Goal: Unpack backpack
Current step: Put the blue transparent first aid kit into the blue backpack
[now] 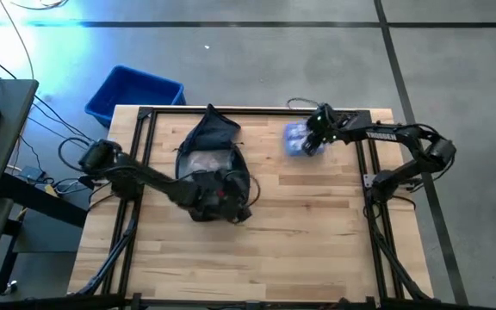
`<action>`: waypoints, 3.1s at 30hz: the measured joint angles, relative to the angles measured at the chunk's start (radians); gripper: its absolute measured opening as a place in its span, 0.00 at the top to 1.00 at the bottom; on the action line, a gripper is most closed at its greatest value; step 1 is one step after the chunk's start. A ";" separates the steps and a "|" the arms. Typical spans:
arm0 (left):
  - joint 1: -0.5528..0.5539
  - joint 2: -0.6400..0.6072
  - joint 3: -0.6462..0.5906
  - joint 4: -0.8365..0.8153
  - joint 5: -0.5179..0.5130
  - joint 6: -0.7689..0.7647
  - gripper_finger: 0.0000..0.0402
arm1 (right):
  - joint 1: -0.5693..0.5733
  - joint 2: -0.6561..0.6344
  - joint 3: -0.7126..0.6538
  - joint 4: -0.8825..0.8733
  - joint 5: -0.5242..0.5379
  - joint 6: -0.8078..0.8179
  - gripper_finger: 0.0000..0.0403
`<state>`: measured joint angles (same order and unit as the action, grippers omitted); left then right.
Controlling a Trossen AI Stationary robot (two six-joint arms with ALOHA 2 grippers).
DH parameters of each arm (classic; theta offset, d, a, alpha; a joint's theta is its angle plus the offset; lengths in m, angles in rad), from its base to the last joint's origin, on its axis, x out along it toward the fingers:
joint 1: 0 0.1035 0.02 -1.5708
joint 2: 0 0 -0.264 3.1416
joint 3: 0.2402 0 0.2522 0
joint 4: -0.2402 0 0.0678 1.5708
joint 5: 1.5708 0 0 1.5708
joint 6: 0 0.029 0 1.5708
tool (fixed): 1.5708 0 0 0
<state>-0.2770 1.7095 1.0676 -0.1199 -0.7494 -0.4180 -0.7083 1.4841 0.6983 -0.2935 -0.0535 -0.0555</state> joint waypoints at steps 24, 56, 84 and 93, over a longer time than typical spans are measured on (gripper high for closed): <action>0.214 0.211 0.001 0.262 0.583 0.319 1.00 | 0.038 -0.208 -0.177 -0.149 -0.472 0.190 0.34; 0.301 0.317 0.000 0.358 0.639 0.352 1.00 | 0.123 0.027 -0.368 0.711 -0.773 0.638 0.39; 0.287 -0.458 -0.002 -0.840 -0.170 -0.091 0.90 | 0.419 0.339 0.205 0.895 -0.732 0.660 0.65; 0.722 -0.488 -0.010 -0.611 0.163 0.326 0.70 | 0.471 0.578 0.362 0.999 -0.714 0.759 0.65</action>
<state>0.4451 1.2215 1.0573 -0.7311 -0.5867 -0.0923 -0.2370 2.0623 1.0601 0.7057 -0.7674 0.7032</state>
